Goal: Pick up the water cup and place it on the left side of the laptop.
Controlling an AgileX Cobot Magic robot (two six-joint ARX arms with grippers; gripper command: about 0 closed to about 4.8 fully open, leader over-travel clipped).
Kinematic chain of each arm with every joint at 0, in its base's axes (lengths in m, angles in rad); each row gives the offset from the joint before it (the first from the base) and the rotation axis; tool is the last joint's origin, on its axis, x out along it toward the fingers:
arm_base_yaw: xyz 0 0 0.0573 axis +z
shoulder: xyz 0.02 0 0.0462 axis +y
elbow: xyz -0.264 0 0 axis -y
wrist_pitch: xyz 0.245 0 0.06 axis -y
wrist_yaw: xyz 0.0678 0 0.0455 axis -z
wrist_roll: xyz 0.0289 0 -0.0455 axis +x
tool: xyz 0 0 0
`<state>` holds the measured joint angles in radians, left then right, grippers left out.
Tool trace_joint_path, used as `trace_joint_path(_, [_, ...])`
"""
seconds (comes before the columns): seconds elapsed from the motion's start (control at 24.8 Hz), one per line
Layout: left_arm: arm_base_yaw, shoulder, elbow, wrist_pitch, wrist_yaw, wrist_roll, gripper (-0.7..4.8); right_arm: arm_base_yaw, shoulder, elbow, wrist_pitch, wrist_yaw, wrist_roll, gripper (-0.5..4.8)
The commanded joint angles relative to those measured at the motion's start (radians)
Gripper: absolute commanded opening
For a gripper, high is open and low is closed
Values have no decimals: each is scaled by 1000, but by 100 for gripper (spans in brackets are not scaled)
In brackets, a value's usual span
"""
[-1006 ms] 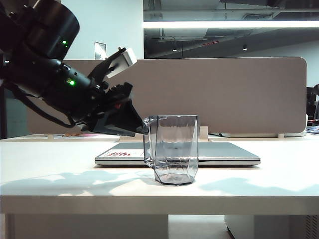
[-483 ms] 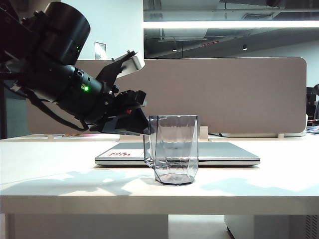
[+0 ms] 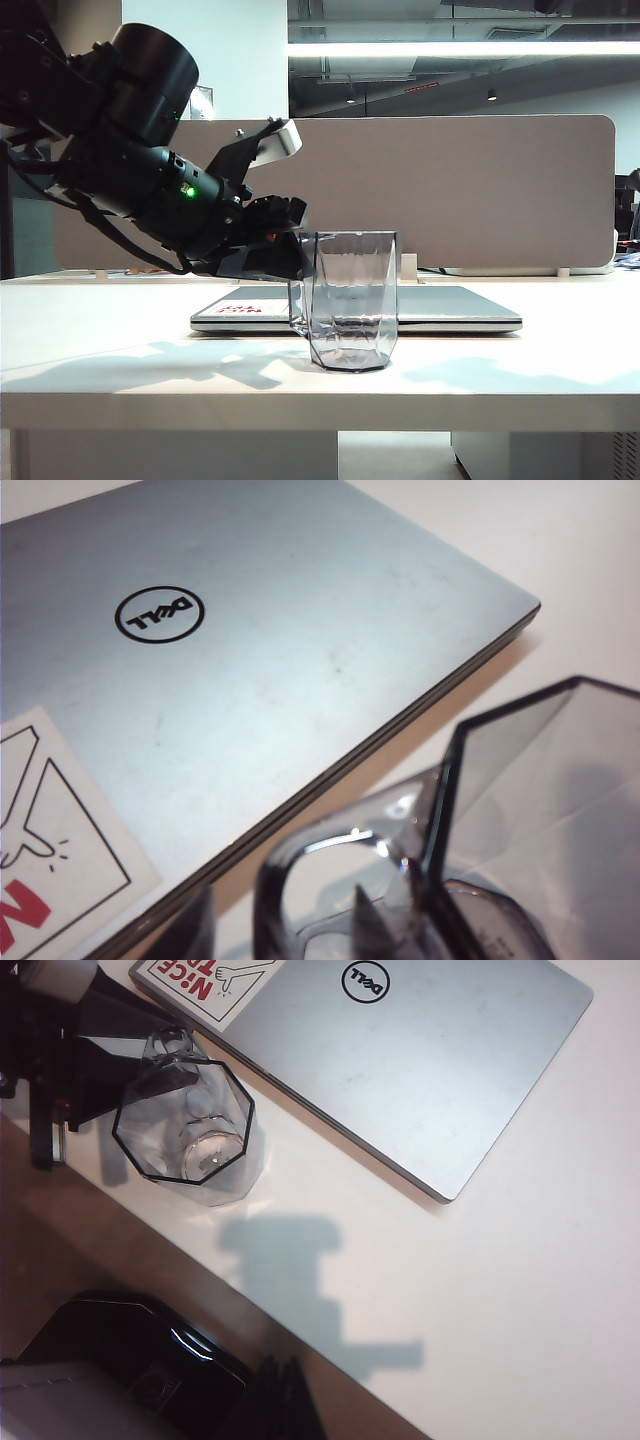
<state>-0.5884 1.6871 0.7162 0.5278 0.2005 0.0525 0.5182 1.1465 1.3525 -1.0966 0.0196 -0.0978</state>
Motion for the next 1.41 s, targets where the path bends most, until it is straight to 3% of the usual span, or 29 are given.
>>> trace_joint_path(0.04, [-3, -1, 6, 31, 2, 1, 109, 1, -3, 3, 17, 4, 2, -6])
trace_joint_path(0.48, [-3, -1, 7, 65, 2, 1, -6, 0, -3, 3, 17, 5, 1, -6])
trace_joint_path(1.05, [-3, -4, 6, 66, 5, -1, -6, 0, -3, 3, 17, 5, 1, -6])
trace_joint_path(1.41, [-1, -47, 7, 100, 24, -53, -6, 0, -3, 3, 16, 5, 1, -6])
